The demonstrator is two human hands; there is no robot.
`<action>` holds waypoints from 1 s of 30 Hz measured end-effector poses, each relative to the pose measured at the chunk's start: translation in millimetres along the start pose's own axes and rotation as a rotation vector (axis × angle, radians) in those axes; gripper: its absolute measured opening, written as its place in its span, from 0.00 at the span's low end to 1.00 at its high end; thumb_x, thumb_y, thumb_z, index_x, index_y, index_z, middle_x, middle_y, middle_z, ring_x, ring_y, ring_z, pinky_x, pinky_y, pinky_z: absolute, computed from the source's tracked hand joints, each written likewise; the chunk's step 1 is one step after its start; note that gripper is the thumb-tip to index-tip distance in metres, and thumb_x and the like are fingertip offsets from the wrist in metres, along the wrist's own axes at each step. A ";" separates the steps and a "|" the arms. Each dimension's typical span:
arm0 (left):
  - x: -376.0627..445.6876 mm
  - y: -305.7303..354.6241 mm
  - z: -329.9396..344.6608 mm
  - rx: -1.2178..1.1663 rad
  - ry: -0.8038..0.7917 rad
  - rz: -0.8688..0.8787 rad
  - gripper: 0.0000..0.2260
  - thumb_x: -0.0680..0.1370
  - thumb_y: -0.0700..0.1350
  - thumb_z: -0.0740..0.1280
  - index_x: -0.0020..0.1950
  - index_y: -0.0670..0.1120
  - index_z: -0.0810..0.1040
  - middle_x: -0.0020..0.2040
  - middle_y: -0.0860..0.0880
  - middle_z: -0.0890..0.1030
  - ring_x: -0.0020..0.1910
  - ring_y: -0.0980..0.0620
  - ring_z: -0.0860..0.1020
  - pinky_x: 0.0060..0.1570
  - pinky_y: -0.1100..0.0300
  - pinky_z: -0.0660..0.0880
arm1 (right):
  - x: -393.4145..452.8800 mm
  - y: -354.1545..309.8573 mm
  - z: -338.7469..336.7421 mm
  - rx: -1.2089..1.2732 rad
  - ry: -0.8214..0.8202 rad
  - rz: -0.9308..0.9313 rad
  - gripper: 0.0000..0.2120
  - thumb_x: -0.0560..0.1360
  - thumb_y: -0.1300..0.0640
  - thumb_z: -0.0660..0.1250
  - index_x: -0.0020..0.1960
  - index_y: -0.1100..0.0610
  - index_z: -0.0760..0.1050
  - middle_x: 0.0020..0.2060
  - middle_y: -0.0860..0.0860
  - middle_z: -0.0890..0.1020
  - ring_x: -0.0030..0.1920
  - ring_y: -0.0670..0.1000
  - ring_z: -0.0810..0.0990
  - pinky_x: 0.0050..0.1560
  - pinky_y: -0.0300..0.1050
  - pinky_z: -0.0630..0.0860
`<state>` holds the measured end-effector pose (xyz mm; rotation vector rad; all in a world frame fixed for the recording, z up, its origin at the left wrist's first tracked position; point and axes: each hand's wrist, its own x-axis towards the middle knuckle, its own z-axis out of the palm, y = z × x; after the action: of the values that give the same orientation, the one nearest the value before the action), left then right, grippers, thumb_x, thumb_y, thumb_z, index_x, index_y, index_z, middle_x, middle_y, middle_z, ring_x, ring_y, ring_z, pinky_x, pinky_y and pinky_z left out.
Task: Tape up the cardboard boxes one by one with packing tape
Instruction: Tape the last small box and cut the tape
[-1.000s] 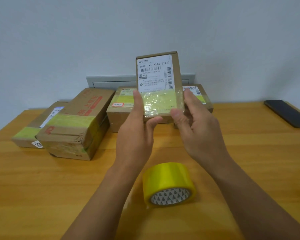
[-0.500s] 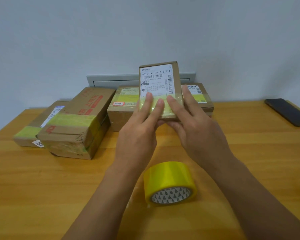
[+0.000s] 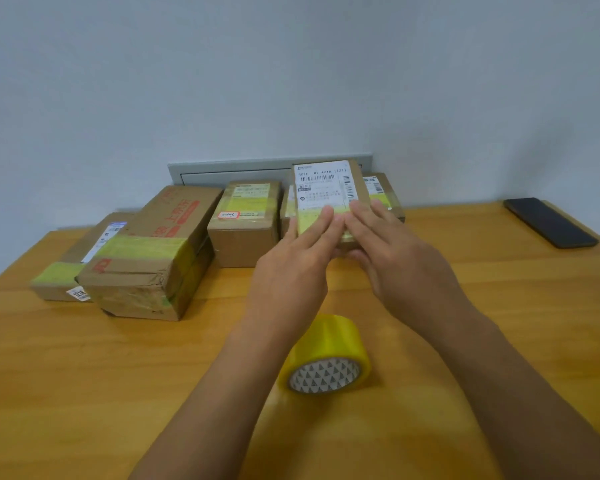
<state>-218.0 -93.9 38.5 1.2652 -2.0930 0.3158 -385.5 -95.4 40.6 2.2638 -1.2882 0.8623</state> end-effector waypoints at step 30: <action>-33.9 114.6 -13.0 0.390 -0.749 0.035 0.29 0.83 0.62 0.49 0.81 0.51 0.50 0.81 0.47 0.48 0.80 0.43 0.42 0.76 0.41 0.40 | -157.9 34.6 -40.7 -0.071 -0.649 0.340 0.28 0.83 0.44 0.49 0.80 0.53 0.52 0.78 0.51 0.56 0.77 0.54 0.54 0.76 0.52 0.54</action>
<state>-300.1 -6.1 40.9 1.7734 -2.7739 0.3032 -489.4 10.3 -35.8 2.3933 -1.9832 0.1485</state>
